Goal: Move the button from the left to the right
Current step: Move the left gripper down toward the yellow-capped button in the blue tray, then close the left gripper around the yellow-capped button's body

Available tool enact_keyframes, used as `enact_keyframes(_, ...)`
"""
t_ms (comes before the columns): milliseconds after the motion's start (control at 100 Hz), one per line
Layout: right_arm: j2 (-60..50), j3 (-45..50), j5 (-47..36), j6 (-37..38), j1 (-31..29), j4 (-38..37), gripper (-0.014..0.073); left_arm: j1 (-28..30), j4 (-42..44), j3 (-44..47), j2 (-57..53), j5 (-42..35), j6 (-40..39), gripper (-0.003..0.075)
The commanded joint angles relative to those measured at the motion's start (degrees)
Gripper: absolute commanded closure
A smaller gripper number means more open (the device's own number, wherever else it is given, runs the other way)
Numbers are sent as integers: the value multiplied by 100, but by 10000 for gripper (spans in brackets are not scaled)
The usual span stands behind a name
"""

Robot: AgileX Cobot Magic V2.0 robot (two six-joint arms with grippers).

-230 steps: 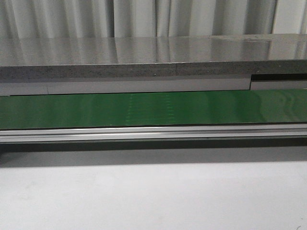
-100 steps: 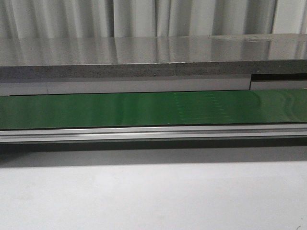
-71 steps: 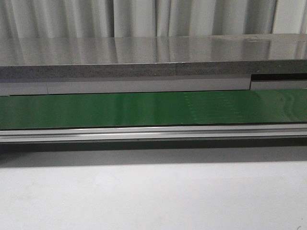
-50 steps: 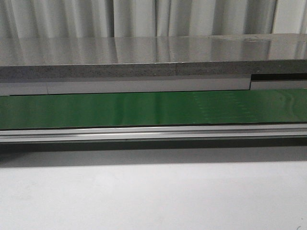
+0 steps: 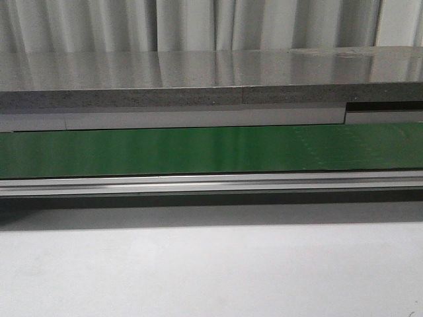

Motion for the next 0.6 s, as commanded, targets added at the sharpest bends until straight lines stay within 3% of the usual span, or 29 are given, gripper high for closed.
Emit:
enact_keyframes(0,-117,-102,-499,-10,6,-66,661,-38,-83,-200,33,-359,-56,83)
enact_keyframes(320,-117,-102,-499,-10,6,-66,661,-4,86,-269,87,-530,-141,83)
enact_keyframes(590,-117,-102,-499,-10,6,-66,661,698,807,-1288,1117,-431,-284,83)
